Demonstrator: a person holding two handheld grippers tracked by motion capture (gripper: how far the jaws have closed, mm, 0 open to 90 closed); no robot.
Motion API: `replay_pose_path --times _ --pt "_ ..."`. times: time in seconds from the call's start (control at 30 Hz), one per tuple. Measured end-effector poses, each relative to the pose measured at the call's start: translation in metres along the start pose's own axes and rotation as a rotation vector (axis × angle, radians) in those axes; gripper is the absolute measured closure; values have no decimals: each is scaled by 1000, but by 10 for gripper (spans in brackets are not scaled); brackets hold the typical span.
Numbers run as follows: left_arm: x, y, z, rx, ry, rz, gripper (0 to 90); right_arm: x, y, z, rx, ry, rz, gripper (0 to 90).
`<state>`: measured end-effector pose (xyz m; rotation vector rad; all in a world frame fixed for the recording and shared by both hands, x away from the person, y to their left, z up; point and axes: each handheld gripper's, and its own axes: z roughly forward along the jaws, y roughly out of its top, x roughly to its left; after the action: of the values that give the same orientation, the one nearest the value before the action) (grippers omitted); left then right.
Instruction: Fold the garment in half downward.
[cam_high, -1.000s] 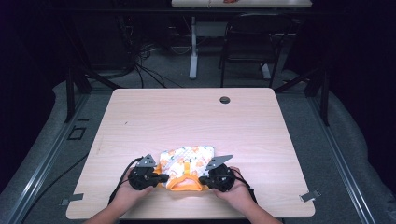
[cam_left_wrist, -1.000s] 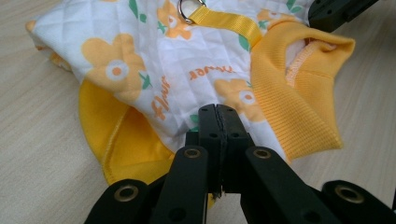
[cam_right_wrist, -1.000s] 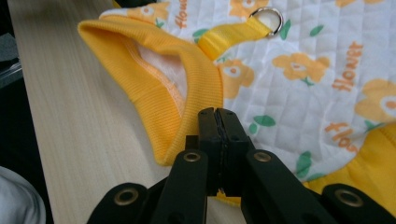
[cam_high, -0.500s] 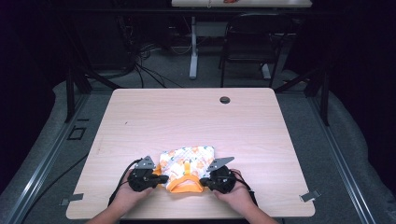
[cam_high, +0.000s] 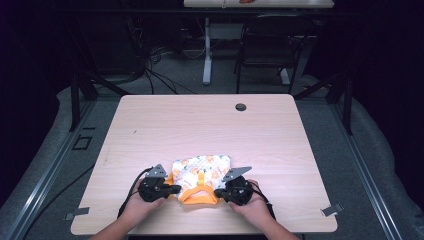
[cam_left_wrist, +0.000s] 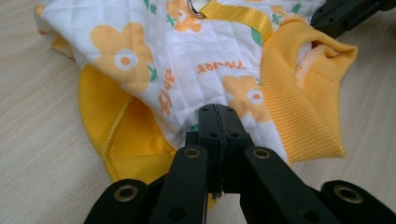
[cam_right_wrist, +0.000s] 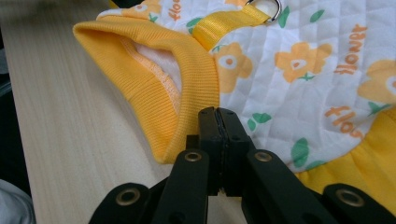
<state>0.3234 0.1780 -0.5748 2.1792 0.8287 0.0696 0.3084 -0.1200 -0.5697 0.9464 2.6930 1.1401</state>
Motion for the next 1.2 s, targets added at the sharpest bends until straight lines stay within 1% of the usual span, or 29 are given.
replay_pose_path --times 0.13,0.17,0.2,0.27,0.33,0.4,0.47,0.5,0.57,0.63,0.67,0.73,0.8,0.83,0.9,0.93,0.97,1.0,1.03,1.13,1.2 --pt "4 3 2 -3 3 -12 900 -5 1 1 -6 -3 18 895" --pt "4 4 3 -9 1 -29 900 -6 1 1 -9 1 20 895" --pt "6 4 4 -10 1 -28 900 -7 2 1 -15 -4 27 895" --pt "7 5 4 -13 3 -40 900 -10 2 1 -13 -6 31 895" --pt "8 7 5 -8 5 -37 900 -12 3 2 -20 -14 42 895" --pt "9 9 6 -4 16 -29 900 -14 4 2 -18 -18 40 895" --pt "11 11 7 -4 25 -30 900 -14 7 3 -18 -26 39 895" --pt "13 13 8 -6 30 -39 900 -15 8 4 -13 -34 35 895" --pt "15 15 9 -7 37 -42 900 -18 11 5 -5 -38 41 895" --pt "19 17 12 -18 45 -54 900 -21 14 7 -10 -52 41 895" --pt "21 18 13 -24 46 -64 900 -23 15 8 -8 -54 51 895" --pt "25 19 14 -38 42 -84 900 -28 20 10 -4 -64 51 895" --pt "29 20 15 -48 44 -99 900 -30 21 10 -1 -67 48 895" --pt "30 20 16 -56 48 -106 900 -32 23 12 -5 -73 54 895" --pt "33 22 17 -59 49 -112 900 -35 25 13 -4 -84 63 895" --pt "33 23 18 -63 58 -109 900 -38 26 14 -7 -79 69 895" --pt "35 25 19 -56 62 -103 900 -39 27 14 -10 -80 74 894" --pt "36 27 20 -58 66 -111 900 -42 29 15 -14 -94 80 893" --pt "36 27 20 -58 66 -111 900 -42 29 15 -14 -94 80 893" --pt "38 30 22 -64 84 -111 900 -45 32 17 -14 -100 85 893" --pt "40 30 23 -69 83 -117 900 -47 33 17 -14 -103 91 892"
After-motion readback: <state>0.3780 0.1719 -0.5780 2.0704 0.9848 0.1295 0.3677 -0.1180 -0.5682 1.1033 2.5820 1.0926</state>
